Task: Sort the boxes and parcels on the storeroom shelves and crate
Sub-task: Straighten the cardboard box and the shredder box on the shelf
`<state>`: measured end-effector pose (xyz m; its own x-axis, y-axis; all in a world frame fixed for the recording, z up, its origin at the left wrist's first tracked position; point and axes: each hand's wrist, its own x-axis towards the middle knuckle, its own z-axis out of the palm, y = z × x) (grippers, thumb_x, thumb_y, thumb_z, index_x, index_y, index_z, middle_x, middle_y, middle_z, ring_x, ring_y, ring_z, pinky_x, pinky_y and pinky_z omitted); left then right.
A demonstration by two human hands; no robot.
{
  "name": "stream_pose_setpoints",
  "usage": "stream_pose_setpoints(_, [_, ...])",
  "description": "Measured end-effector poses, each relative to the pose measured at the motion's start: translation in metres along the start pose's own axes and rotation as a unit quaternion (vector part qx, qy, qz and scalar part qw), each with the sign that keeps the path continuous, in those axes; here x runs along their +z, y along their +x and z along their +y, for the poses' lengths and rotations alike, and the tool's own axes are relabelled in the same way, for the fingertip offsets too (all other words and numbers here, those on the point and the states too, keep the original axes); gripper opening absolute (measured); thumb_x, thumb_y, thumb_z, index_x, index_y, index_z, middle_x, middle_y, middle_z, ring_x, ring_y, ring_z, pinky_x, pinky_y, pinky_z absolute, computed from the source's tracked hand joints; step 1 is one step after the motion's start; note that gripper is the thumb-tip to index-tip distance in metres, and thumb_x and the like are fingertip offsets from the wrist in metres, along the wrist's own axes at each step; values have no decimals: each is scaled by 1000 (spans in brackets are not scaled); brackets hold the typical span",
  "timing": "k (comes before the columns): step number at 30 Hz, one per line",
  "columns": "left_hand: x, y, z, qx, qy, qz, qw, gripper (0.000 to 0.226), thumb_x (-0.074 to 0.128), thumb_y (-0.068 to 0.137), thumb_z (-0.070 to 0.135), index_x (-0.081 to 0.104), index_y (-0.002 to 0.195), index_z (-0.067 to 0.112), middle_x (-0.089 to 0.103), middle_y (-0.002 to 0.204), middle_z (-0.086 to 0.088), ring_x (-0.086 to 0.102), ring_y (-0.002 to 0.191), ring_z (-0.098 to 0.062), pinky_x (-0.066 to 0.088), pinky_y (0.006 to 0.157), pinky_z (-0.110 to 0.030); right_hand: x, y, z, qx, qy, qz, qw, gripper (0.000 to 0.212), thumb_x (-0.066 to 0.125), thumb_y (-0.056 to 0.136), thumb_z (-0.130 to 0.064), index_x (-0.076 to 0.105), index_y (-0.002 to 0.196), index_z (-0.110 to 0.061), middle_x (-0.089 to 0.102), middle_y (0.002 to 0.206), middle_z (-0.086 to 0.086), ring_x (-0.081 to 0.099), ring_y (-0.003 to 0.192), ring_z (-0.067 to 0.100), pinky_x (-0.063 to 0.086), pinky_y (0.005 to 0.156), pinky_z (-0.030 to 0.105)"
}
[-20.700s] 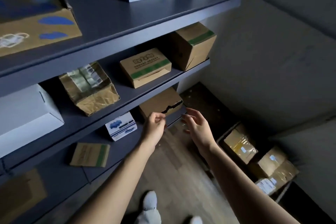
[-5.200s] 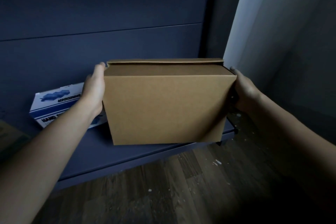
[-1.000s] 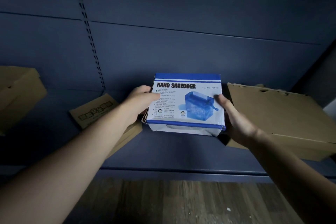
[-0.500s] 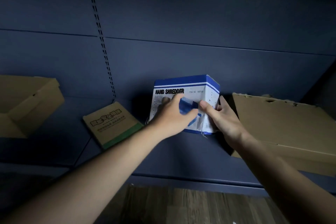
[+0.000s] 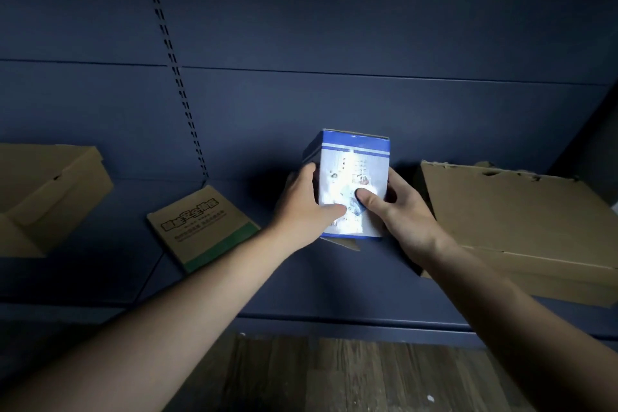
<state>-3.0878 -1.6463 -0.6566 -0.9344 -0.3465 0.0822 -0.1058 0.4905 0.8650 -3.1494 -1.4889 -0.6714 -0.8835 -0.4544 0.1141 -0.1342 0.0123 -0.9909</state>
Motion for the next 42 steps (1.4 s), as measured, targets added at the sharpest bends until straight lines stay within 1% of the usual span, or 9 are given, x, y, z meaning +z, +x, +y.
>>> stream_pose_setpoints(6, [-1, 5, -2, 9, -24, 31, 999, 54, 64, 77, 9, 47, 125, 27, 55, 119, 5, 55, 109, -14, 49, 91, -34, 7, 1, 1, -34, -9, 18, 999, 37, 50, 101, -12, 52, 136, -22, 69, 120, -4, 67, 107, 10, 54, 81, 19])
stream_pose_setpoints(9, [-1, 5, 2, -35, -119, 35, 992, 69, 78, 67, 30, 39, 124, 27, 59, 120, 11, 59, 108, -8, 52, 90, -31, 11, 4, 0, -48, -12, 23, 999, 34, 45, 102, -10, 56, 133, -19, 67, 124, -5, 64, 112, 13, 54, 88, 26])
stream_pose_setpoints(14, [-6, 5, 10, -121, -164, 51, 978, 109, 87, 43, 53, 28, 133, 31, 47, 126, 2, 52, 113, -14, 43, 39, -8, 21, 4, 4, -86, -69, -11, 994, 41, 47, 100, -6, 53, 136, -25, 52, 142, -5, 45, 133, 4, 32, 116, 33])
stream_pose_setpoints(19, [-10, 13, -2, -145, -88, 85, 982, 114, 85, 55, 46, 16, 144, 26, 36, 125, -1, 44, 122, -19, 53, 77, -24, 25, 4, 10, -124, -154, -47, 979, 46, 50, 95, -13, 50, 126, -47, 42, 150, -9, 30, 142, 5, 20, 121, 32])
stream_pose_setpoints(24, [-25, 17, -28, -130, -170, 47, 976, 121, 80, 39, 58, 25, 145, 37, 55, 131, 1, 61, 113, -21, 55, 91, -42, 23, 12, 1, -79, -178, -34, 980, 34, 58, 95, -15, 59, 127, -27, 56, 134, 0, 50, 124, 12, 38, 105, 19])
stream_pose_setpoints(30, [-41, 6, -38, -93, -283, -13, 954, 39, 65, 90, 26, 55, 127, 29, 73, 107, 12, 71, 93, -6, 54, 69, -16, 12, 19, 14, -3, -271, 83, 959, 52, 67, 88, -29, 48, 136, -24, 41, 138, 4, 40, 130, 21, 31, 112, 30])
stream_pose_setpoints(34, [-49, 10, -41, -108, -329, -12, 938, 42, 63, 90, 32, 57, 130, 23, 71, 117, 0, 69, 103, -17, 57, 70, -23, -6, 19, 17, 74, -146, 105, 981, 87, 73, 77, -55, 32, 147, -24, 43, 143, -5, 47, 127, 13, 39, 107, 34])
stream_pose_setpoints(37, [-53, 9, -37, -104, -369, -34, 923, 36, 57, 93, 34, 59, 126, 21, 70, 118, -2, 68, 107, -18, 50, 98, -37, -16, 16, 19, 147, 0, 11, 989, 70, 62, 77, -70, 48, 136, -35, 62, 129, -15, 57, 118, 9, 44, 92, 39])
stream_pose_setpoints(42, [-54, 6, -36, -108, -403, -57, 907, 26, 45, 98, 28, 61, 118, 21, 72, 114, -1, 69, 104, -17, 53, 92, -36, -23, 15, 22, 171, 90, -78, 978, 63, 47, 77, -67, 55, 132, -36, 65, 127, -12, 58, 119, 9, 48, 93, 50])
